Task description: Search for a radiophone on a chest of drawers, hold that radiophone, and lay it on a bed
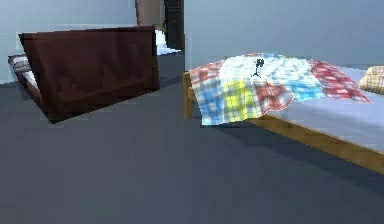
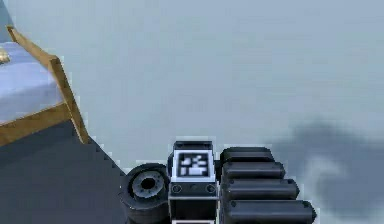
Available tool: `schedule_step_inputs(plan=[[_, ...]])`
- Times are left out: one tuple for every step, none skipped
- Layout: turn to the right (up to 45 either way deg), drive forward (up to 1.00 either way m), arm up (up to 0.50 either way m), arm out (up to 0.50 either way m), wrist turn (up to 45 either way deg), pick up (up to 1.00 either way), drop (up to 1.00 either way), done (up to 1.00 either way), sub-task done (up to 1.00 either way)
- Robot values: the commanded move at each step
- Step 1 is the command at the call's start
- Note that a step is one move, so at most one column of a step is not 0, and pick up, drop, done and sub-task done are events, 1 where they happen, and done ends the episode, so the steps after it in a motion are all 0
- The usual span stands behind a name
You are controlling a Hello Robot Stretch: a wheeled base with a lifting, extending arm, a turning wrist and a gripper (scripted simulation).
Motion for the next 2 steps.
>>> schedule_step_inputs(plan=[[12.0,0.0,0.0,0.0,0.0,0.0,0.0,0.0,0.0],[0.0,1.0,0.0,0.0,0.0,0.0,0.0,0.0,0.0]])
